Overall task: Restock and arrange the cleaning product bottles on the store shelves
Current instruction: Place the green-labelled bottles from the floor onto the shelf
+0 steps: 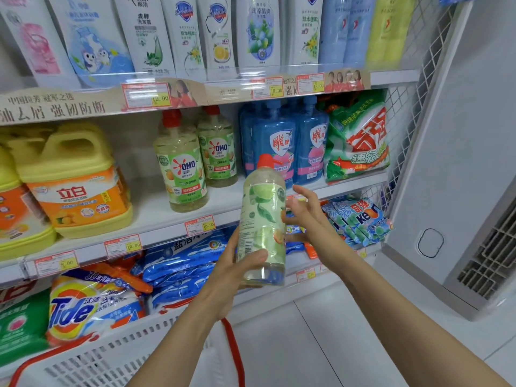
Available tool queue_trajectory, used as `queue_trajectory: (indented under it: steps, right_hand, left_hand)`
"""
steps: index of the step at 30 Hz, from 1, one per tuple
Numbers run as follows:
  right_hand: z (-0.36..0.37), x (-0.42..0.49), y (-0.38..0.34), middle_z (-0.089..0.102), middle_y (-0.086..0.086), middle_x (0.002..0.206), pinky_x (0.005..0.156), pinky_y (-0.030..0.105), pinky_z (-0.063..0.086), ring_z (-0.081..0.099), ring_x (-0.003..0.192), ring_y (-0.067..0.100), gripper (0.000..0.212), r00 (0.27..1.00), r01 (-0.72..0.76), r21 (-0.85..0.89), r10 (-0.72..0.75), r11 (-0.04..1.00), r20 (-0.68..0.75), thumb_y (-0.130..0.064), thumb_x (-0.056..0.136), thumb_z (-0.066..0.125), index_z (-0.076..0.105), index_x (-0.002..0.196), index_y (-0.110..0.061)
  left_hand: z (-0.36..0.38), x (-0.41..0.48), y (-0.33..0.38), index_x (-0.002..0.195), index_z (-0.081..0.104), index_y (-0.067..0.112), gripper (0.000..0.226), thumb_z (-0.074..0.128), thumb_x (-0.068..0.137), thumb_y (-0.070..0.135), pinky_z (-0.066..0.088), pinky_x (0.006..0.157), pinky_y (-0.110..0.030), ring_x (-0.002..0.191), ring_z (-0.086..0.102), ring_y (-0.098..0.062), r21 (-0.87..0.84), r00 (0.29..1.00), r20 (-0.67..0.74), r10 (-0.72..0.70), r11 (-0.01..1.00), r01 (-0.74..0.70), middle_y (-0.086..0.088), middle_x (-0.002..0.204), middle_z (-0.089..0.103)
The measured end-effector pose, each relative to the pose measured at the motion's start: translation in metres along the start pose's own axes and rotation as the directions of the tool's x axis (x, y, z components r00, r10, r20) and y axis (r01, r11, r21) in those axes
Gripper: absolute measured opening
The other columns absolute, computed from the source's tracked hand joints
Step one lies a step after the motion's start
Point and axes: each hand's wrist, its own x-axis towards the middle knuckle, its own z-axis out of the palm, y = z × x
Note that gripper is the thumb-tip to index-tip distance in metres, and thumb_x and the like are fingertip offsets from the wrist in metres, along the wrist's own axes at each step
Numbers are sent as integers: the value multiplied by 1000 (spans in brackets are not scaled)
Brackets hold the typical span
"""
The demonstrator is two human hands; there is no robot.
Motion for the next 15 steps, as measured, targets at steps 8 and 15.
queue_trajectory:
  steps: [8,15]
  right_hand:
    - [2,7,12,70,-6,81,68,26,54,69,77,8,69,998,-61,84,60,995,12,-42,78,69,46,139,-20]
    - [9,2,24,56,-3,120,77,19,54,60,105,8,90,987,108,-202,-130,974,-99,-34,62,92,39,134,-38]
  left_hand:
    - [-9,-1,-9,137,49,31,94,86,52,47,56,84,-33,111,67,-21,37,984,144,-104,994,100,-1,126,67]
    - [12,14,0,135,38,48,91,84,58,63,53,79,-23,105,59,2,368,982,-137,131,927,-72,21,116,58]
